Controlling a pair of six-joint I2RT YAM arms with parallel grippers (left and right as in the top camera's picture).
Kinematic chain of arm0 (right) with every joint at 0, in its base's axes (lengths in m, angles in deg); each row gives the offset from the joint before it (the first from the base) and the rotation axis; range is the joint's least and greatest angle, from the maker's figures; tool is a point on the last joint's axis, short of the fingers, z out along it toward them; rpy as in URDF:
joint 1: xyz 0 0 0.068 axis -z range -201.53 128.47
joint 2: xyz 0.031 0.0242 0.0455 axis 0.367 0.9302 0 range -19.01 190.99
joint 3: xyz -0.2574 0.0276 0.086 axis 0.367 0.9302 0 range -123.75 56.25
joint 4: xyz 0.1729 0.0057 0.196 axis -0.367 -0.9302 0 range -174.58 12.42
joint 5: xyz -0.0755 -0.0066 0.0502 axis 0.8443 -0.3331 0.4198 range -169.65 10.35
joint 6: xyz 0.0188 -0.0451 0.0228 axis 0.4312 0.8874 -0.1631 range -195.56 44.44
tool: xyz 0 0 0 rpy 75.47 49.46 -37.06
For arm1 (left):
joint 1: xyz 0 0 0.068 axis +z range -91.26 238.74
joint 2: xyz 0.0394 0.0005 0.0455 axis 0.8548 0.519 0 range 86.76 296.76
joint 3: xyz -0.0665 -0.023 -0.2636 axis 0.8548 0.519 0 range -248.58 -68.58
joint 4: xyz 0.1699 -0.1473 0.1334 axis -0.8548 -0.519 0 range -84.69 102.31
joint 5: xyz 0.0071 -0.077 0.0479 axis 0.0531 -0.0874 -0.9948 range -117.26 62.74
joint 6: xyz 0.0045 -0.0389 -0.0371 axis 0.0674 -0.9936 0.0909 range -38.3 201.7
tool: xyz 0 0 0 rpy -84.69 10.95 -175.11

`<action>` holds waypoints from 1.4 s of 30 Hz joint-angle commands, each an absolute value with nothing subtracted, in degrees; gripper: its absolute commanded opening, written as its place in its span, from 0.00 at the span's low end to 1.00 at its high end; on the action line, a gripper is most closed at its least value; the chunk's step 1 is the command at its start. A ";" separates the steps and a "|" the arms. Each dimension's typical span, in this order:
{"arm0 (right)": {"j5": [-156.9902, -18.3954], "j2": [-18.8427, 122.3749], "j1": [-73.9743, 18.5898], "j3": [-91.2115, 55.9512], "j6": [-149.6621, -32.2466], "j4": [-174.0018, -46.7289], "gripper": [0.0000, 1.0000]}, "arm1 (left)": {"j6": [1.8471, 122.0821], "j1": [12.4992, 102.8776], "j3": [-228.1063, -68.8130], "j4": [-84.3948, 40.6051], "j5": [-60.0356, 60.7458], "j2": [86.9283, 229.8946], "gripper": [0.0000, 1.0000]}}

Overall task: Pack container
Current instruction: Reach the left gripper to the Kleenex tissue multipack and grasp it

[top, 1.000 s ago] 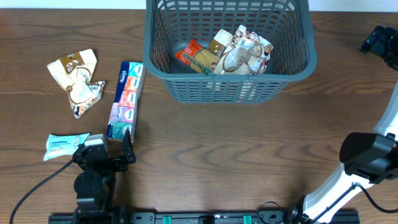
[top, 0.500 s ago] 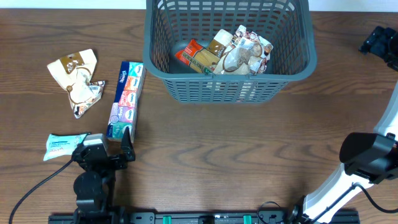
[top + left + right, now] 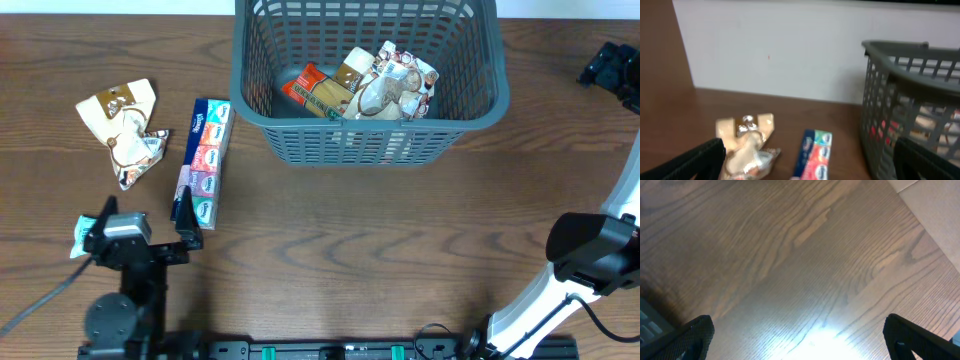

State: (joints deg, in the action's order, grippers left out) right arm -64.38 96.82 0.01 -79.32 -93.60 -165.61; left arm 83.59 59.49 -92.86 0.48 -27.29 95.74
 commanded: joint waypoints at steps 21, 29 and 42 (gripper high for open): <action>-63.57 96.52 0.19 -79.06 -94.60 -165.67 0.99 | 86.59 59.84 -152.42 -55.46 -22.05 160.67 0.99; -63.57 96.52 0.19 -79.06 -94.60 -165.67 0.99 | 85.89 59.84 -152.42 -59.59 -20.28 164.08 0.99; -63.57 96.52 0.19 -79.06 -94.60 -165.67 0.99 | 82.46 61.57 -152.42 -59.22 -20.37 176.94 0.99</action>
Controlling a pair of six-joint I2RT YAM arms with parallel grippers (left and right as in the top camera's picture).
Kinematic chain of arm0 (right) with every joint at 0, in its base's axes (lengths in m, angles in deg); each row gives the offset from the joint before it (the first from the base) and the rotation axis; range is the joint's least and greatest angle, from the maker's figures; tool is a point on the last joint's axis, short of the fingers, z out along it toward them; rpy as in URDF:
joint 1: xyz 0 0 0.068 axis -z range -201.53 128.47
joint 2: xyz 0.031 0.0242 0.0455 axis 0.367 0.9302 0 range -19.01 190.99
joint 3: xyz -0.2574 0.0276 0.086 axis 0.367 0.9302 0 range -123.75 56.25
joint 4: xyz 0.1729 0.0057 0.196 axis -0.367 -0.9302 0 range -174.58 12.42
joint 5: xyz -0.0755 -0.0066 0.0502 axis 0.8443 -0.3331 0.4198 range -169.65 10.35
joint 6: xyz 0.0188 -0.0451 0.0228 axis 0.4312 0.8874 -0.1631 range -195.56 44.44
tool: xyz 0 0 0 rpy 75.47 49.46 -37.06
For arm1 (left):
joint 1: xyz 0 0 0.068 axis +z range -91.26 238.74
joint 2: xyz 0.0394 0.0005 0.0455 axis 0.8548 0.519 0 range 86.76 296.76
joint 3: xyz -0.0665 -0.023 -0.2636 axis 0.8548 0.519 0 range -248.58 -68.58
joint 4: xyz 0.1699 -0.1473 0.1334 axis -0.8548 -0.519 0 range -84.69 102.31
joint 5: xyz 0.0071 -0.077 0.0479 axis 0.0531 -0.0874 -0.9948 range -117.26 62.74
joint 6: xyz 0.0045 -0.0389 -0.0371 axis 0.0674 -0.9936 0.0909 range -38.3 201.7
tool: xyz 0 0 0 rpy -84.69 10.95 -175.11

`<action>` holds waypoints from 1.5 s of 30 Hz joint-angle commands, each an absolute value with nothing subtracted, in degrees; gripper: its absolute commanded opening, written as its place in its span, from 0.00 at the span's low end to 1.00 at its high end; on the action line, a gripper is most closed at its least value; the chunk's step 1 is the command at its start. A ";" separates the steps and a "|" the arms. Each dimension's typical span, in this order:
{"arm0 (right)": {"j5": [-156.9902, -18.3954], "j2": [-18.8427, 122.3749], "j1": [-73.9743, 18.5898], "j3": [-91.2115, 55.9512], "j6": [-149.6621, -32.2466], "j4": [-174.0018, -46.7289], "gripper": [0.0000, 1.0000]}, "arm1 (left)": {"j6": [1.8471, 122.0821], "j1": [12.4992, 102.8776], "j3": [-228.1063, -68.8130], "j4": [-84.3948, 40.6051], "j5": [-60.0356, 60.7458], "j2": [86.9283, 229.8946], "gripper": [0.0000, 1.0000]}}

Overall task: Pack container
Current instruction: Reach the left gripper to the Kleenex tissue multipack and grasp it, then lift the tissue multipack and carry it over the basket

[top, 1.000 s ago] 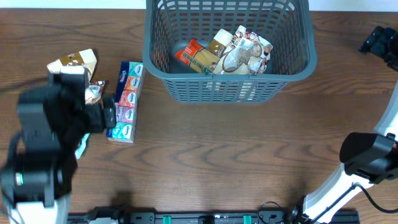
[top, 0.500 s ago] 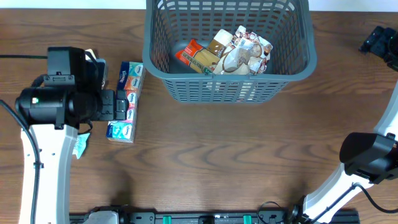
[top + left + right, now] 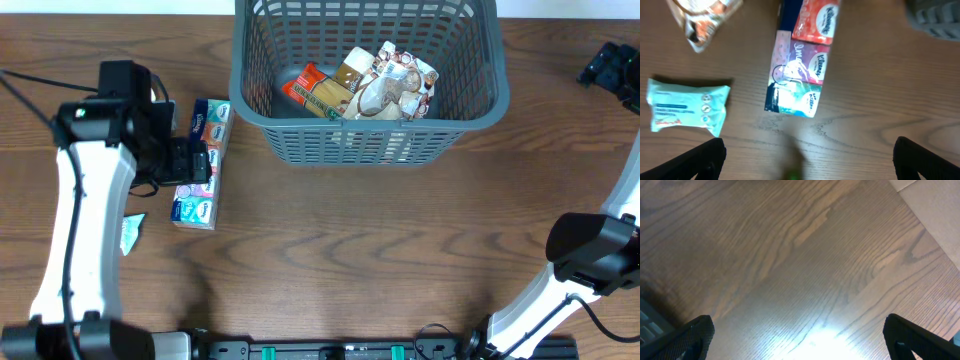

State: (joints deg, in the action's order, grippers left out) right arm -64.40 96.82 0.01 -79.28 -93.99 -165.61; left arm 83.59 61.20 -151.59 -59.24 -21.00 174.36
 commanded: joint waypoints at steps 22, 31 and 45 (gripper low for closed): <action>-63.57 96.52 0.19 -79.06 -94.60 -165.67 0.99 | 86.19 61.57 -152.37 -48.22 -20.37 186.53 0.99; -63.57 96.52 0.19 -79.06 -94.60 -165.67 0.99 | 86.52 61.57 -152.37 -47.87 -20.37 194.99 0.99; -63.57 96.52 0.19 -79.06 -94.60 -165.67 0.99 | 87.24 61.57 -151.02 -44.70 -20.34 198.31 0.99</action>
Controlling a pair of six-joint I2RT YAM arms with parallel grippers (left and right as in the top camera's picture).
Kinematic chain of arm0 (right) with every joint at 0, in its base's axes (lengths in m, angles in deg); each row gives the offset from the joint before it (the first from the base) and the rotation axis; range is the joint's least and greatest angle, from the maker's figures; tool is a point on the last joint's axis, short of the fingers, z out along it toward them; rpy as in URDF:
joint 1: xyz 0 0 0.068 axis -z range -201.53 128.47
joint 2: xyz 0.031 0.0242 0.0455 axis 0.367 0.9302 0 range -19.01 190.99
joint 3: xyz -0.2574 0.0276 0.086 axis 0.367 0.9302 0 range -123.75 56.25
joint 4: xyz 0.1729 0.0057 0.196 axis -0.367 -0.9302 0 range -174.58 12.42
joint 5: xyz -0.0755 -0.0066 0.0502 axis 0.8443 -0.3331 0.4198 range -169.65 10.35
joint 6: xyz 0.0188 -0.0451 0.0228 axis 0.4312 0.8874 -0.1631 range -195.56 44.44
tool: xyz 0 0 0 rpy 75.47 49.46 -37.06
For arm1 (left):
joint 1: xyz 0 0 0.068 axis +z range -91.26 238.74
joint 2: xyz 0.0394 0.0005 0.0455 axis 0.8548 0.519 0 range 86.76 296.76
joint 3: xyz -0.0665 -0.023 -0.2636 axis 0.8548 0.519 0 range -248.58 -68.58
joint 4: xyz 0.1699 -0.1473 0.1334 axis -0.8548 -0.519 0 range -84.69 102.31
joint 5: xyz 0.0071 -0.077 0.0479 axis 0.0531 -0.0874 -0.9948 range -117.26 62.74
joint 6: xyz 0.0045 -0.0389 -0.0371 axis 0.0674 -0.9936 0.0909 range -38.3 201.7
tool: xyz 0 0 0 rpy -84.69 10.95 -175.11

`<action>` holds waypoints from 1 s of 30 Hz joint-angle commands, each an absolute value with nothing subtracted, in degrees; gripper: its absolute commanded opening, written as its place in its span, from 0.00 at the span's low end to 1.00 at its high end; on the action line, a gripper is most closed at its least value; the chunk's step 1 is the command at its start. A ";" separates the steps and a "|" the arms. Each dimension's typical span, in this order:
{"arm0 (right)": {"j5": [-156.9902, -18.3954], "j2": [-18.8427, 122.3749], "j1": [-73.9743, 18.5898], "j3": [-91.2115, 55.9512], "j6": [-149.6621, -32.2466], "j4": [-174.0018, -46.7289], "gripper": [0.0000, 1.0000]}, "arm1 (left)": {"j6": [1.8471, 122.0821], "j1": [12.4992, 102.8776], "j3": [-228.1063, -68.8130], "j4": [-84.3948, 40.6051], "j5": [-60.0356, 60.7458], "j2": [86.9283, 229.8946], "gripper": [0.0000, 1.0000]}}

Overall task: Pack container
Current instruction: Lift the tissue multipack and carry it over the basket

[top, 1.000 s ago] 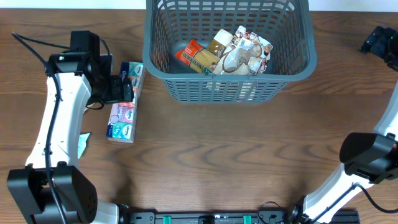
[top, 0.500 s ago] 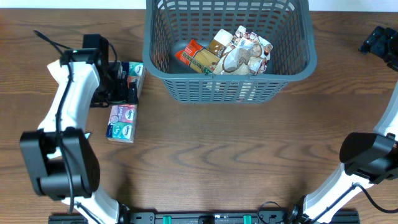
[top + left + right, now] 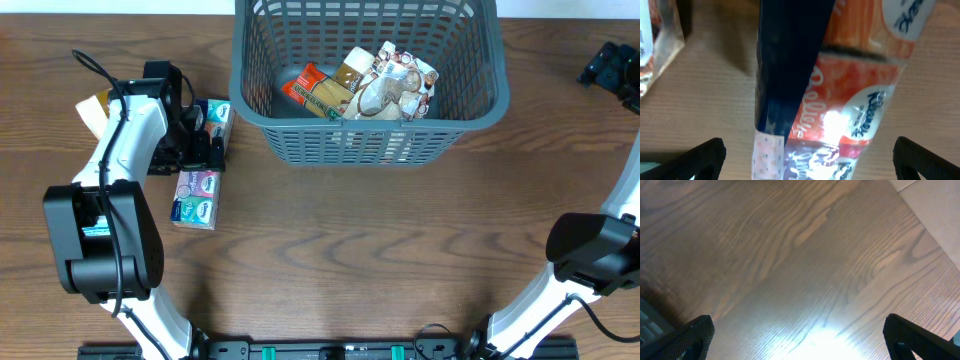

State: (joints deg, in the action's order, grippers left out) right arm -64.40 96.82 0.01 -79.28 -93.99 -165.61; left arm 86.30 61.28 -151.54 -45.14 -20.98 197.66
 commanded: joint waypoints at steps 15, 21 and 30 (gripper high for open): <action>-63.57 96.52 0.19 -79.06 -94.60 -165.67 0.99 | 87.24 61.57 -146.41 -40.83 -20.32 198.38 0.99; -63.57 96.52 0.19 -79.06 -94.60 -165.67 0.99 | 87.22 61.57 -142.45 -38.87 -20.12 198.38 0.99; -63.57 96.52 0.19 -79.06 -94.60 -165.67 0.99 | 87.18 61.57 -141.40 -38.32 -20.12 198.38 0.73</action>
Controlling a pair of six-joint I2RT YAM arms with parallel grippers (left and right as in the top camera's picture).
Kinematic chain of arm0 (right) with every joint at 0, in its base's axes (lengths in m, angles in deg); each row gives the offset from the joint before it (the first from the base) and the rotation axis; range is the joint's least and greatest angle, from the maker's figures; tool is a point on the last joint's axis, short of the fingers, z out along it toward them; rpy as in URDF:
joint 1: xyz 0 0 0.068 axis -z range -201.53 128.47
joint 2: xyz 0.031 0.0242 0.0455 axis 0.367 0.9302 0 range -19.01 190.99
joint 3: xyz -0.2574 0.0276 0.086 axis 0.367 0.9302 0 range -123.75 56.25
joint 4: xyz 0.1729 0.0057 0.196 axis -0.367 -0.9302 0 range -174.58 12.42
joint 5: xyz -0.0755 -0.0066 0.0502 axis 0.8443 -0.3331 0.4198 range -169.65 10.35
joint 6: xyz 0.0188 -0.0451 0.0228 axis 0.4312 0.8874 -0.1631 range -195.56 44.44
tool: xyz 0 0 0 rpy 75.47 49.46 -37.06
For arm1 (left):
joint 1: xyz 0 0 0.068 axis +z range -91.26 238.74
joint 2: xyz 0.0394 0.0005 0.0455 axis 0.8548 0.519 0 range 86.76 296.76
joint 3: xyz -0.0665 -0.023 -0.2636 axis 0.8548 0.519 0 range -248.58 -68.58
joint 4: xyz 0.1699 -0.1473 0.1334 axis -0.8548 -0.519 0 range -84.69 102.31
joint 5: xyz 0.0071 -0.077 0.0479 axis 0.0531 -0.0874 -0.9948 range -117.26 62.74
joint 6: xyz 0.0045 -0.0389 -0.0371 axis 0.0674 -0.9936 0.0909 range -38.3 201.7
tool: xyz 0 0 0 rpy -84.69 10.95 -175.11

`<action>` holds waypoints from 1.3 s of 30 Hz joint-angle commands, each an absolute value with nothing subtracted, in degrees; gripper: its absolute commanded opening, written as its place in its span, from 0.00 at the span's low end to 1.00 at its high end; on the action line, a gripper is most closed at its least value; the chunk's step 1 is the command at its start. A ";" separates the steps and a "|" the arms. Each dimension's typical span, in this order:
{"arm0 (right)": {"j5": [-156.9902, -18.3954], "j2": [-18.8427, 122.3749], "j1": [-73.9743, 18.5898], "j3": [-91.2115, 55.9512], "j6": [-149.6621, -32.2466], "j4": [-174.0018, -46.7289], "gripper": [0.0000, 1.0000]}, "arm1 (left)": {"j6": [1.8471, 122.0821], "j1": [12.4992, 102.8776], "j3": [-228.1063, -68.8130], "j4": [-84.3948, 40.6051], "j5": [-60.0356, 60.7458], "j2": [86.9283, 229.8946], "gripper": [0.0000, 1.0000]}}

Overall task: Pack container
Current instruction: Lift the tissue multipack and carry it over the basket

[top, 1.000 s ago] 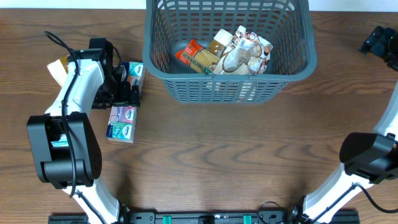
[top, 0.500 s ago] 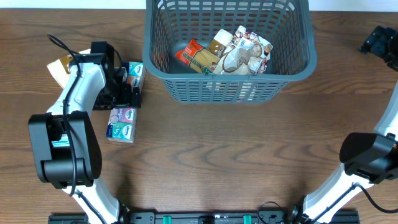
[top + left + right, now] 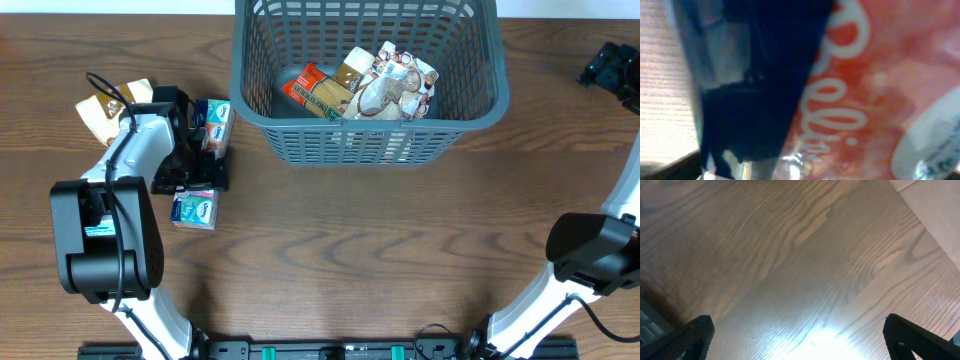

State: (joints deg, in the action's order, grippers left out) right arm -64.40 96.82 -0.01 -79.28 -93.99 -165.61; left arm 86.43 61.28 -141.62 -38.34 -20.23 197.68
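A long pack of tissue packets (image 3: 214, 122) lies on the wood left of the grey basket (image 3: 370, 128). My left gripper (image 3: 190, 170) is down on the pack's middle, straddling it, jaws wide. In the left wrist view the pack's red and dark blue wrapper (image 3: 865, 75) fills the frame, blurred and very close. Only a dark finger (image 3: 652, 171) shows, in the bottom left corner. My right gripper (image 3: 610, 68) sits far right, open over bare wood (image 3: 800, 270).
The basket holds a pasta packet (image 3: 315, 92) and a crumpled snack bag (image 3: 395, 80). A tan snack bag (image 3: 100, 108) lies left of the tissue pack, close to my left arm. Open wood stretches in front of the basket.
My left gripper has dropped lower onto the tissue pack. The wrapper now fills the wrist view and hides most of both fingers. The pack, the basket and the right arm have not moved.
My left gripper was open near the table's front left, facing the pack and basket. Then it hung high over the tissue pack and a wipes packet. Then it was close above the pack, and now it is down around it. The right arm stayed still.
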 commanded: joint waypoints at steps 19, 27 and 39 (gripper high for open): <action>-63.57 96.52 0.19 -79.06 -94.60 -165.67 0.99 | 84.44 61.63 -141.97 -35.94 -20.21 197.68 0.06; -63.57 96.52 0.19 -79.06 -94.60 -165.67 0.99 | 76.38 65.66 -142.38 -34.28 -22.77 189.50 0.06; -63.57 96.52 0.19 -79.06 -94.60 -165.67 0.99 | 73.12 70.25 -143.13 -34.54 -22.70 164.83 0.06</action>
State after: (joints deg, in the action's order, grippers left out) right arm -64.40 96.82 -0.01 -79.28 -93.99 -165.59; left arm 74.81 71.29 -141.77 -34.58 -22.64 170.57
